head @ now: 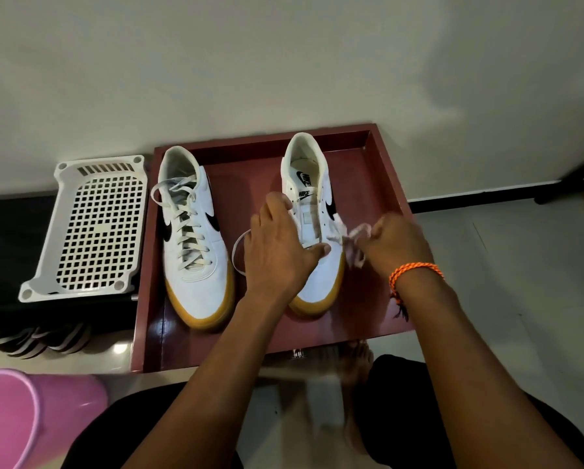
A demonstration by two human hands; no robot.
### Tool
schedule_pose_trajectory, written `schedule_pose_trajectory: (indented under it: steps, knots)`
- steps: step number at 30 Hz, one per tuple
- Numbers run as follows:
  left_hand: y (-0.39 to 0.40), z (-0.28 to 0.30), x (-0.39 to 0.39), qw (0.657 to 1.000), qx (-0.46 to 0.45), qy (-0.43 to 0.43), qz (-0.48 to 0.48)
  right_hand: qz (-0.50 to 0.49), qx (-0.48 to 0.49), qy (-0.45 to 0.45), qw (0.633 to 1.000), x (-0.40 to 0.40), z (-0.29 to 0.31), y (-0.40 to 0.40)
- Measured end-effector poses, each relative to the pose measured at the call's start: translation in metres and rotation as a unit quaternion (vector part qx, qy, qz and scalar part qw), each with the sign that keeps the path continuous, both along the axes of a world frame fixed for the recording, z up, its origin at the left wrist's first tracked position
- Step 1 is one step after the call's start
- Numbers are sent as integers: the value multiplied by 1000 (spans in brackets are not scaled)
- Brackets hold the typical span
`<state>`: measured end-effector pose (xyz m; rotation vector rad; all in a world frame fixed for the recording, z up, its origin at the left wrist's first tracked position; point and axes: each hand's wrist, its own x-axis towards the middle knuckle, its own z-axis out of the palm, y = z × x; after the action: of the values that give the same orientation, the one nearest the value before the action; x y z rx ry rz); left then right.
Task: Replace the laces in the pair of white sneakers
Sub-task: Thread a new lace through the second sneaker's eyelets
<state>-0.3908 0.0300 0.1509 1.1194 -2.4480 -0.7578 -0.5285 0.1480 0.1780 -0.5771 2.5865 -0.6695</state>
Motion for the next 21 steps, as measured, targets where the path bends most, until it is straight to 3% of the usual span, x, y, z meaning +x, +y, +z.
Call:
schedule_pose_trajectory:
  steps: [2,4,9,14,21]
  knots:
    - [-3,1,3,1000,-2,-25,3,46,63,-73,994,5,-1,3]
    - [-6,1,6,999,-4,-41,4,81,59,-80,992,7,6,1]
    - [-12,0,12,997,31,-65,16,36,-174,-166,970,11,13,-4]
    - [-9,3,13,998,32,-52,17,131,-301,-153,932,24,12,-16]
    - [0,13,15,998,11,-56,37,125,-303,-97,940,37,10,-21]
